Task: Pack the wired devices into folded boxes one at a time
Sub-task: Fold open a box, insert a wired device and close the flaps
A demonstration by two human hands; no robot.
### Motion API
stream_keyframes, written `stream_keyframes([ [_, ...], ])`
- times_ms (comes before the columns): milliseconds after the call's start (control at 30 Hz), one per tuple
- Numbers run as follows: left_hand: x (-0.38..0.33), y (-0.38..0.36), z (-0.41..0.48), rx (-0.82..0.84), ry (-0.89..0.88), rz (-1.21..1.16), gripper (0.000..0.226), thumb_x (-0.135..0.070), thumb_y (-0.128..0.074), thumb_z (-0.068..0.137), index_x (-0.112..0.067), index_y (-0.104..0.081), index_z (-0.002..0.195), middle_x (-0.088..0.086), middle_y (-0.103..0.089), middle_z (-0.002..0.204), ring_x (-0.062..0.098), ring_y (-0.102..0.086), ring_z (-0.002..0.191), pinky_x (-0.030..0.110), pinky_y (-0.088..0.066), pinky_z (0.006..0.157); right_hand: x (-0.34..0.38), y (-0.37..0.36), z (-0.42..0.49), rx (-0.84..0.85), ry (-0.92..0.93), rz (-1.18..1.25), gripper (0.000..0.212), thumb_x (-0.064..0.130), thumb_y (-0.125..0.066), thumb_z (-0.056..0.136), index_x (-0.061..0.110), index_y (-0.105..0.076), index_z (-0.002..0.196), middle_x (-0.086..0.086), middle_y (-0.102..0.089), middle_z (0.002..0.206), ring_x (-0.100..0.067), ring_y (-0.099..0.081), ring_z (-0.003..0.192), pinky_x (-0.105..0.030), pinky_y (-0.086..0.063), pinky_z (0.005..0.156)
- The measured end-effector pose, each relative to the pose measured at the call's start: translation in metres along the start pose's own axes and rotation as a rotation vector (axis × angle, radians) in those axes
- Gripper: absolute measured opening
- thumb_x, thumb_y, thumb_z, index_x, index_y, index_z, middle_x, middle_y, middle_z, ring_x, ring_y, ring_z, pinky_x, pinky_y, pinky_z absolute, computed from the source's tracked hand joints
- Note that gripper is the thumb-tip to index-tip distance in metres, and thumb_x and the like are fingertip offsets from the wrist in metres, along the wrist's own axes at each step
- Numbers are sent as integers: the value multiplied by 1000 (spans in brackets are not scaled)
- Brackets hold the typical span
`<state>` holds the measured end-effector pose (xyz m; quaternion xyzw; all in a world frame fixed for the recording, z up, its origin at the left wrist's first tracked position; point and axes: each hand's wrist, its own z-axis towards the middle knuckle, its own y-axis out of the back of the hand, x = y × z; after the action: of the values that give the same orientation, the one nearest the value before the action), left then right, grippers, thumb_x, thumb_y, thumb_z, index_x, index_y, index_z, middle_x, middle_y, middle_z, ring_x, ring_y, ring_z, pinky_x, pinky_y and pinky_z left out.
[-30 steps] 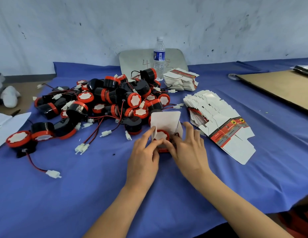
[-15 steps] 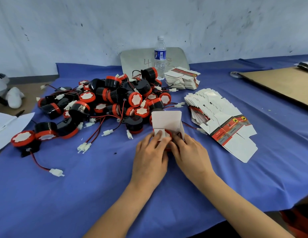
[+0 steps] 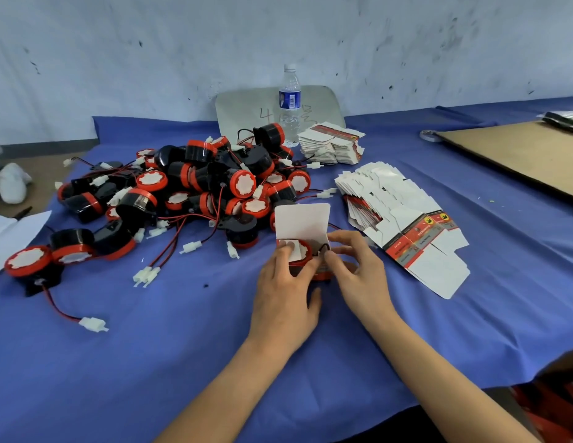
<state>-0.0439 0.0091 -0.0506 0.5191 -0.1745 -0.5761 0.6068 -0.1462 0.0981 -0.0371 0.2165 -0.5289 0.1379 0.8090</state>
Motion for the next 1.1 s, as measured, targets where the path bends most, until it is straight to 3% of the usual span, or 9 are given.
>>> stream_keyframes([
  [167, -1, -1, -2, 1, 26, -79, 50, -25, -62, 89, -26, -48, 137, 6, -31, 150, 23, -24, 143, 35, -38, 106, -4, -2, 1, 26, 41, -82, 12, 11, -61, 93, 13, -73, 96, 7, -63, 116, 5, -58, 104, -12, -48, 78],
  [333, 2, 3, -1, -91, -2, -189, 55, -14, -62, 88, -25, -45, 139, 2, -43, 142, 17, -36, 135, 33, -48, 94, -6, -4, 7, 35, 68, -160, 28, 14, -59, 95, 14, -68, 69, 19, -53, 126, 3, -57, 106, -14, -44, 78],
  [467, 2, 1, 1, -72, -5, -155, 43, -18, -64, 90, -27, -59, 132, 9, -40, 147, 23, -34, 140, 33, -44, 99, -7, 1, 8, 47, -18, 93, 18, 7, -60, 92, 8, -75, 81, 17, -65, 113, -1, -60, 108, -19, -47, 86],
  [533, 6, 3, 3, -44, -20, -230, 34, -21, -63, 91, -29, -63, 124, 3, -41, 146, 16, -37, 138, 29, -43, 100, -1, 6, 11, -15, 8, 195, 8, 9, -64, 90, 6, -62, 82, 13, -67, 90, -2, -62, 88, -21, -47, 80],
  [600, 9, 4, 4, 4, -64, -311, 27, -23, -63, 92, -29, -66, 118, -3, -41, 145, 9, -38, 135, 17, -39, 102, 9, 14, 17, -44, 24, 308, 20, 19, -68, 88, 11, -50, 91, 18, -59, 71, 2, -56, 71, -14, -45, 69],
  [700, 9, 5, 5, 32, -108, -384, 22, -23, -66, 91, -26, -68, 113, -5, -44, 140, 3, -37, 134, 1, -28, 99, 20, 16, 25, 96, 50, 200, 13, 25, -60, 94, 26, -63, 107, 15, -66, 75, 3, -60, 76, -10, -44, 70],
  [833, 10, 4, 7, 21, -118, -414, 21, -16, -66, 90, -23, -69, 109, -3, -48, 137, 6, -42, 132, 7, -34, 99, 21, 13, 22, 120, 50, 123, 38, 31, -60, 91, -2, -70, 75, -18, -64, 68, -14, -54, 62, -25, -42, 60],
  [933, 10, 3, 7, 1, -121, -420, 24, -14, -66, 90, -20, -68, 113, -2, -49, 136, 7, -48, 124, 14, -40, 99, 19, 18, 18, 150, 40, 137, 12, 16, -66, 90, 23, -75, 90, 11, -75, 83, -3, -69, 82, -13, -48, 71],
  [1100, 12, 6, 9, -115, -65, -551, 20, -1, -71, 83, -17, -70, 97, -6, -67, 108, 6, -63, 98, 15, -47, 84, 8, 15, 8, 182, 104, -17, 28, 4, -68, 87, 28, -73, 101, 19, -71, 98, 5, -66, 95, -12, -48, 84],
])
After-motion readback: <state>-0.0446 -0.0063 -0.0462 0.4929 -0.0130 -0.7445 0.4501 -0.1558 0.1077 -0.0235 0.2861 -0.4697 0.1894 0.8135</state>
